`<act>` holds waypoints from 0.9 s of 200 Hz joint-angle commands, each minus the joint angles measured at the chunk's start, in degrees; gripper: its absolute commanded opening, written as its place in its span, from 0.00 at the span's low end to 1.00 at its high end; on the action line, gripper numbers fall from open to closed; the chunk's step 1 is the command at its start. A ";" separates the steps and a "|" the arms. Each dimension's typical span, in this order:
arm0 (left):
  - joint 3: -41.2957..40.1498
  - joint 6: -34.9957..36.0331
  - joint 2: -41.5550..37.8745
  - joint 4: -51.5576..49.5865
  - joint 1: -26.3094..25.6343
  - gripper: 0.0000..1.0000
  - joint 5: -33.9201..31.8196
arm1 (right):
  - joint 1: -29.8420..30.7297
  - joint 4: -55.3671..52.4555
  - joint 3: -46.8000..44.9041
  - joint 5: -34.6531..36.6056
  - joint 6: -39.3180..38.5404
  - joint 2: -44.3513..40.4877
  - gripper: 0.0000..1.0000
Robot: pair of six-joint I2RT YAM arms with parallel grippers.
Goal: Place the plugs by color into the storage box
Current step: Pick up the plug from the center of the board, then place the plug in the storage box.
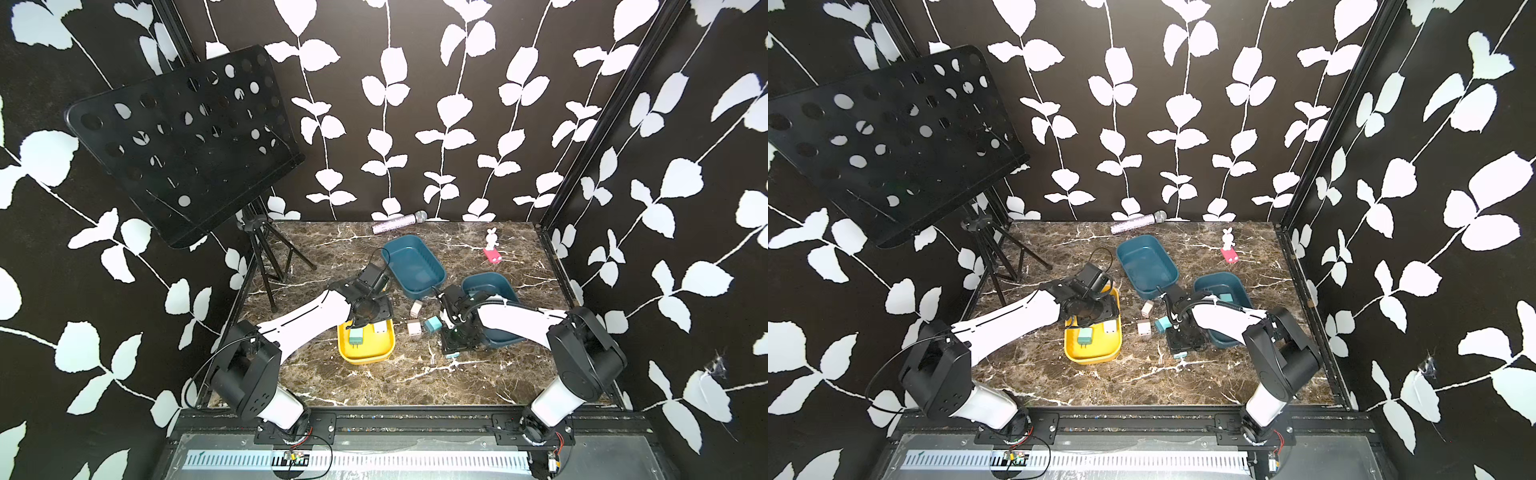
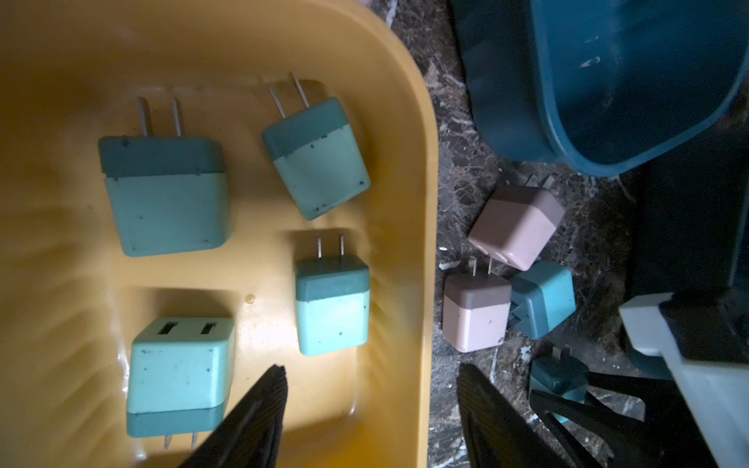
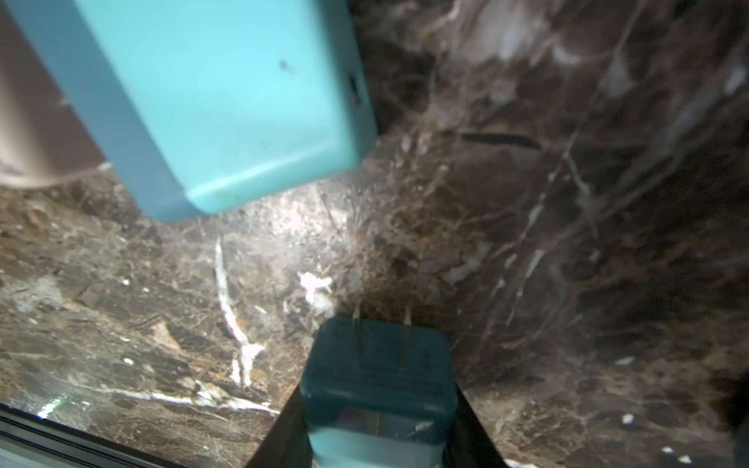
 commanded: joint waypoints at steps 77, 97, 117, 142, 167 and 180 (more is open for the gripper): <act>-0.18 -0.58 -1.94 0.42 -0.22 0.68 -0.99 | -10.99 -17.39 23.12 3.99 -5.47 -1.19 0.30; -0.13 -0.45 -2.14 0.43 -0.25 0.68 -1.11 | -19.74 -17.71 22.57 4.34 -8.90 -1.56 0.30; -0.32 -0.44 -2.28 0.34 -0.20 0.68 -1.05 | -27.22 -17.79 21.33 6.43 -12.53 -0.96 0.30; -0.95 -0.54 -2.50 0.64 -0.22 0.68 -1.04 | -33.04 -16.00 17.76 7.15 -14.84 1.06 0.30; -0.79 -0.31 -2.41 0.67 -0.23 0.68 -0.94 | -35.46 -13.27 14.96 7.09 -15.20 3.63 0.30; -0.51 -0.12 -2.30 0.65 -0.20 0.68 -0.80 | -36.09 -11.76 13.88 7.17 -15.13 5.11 0.30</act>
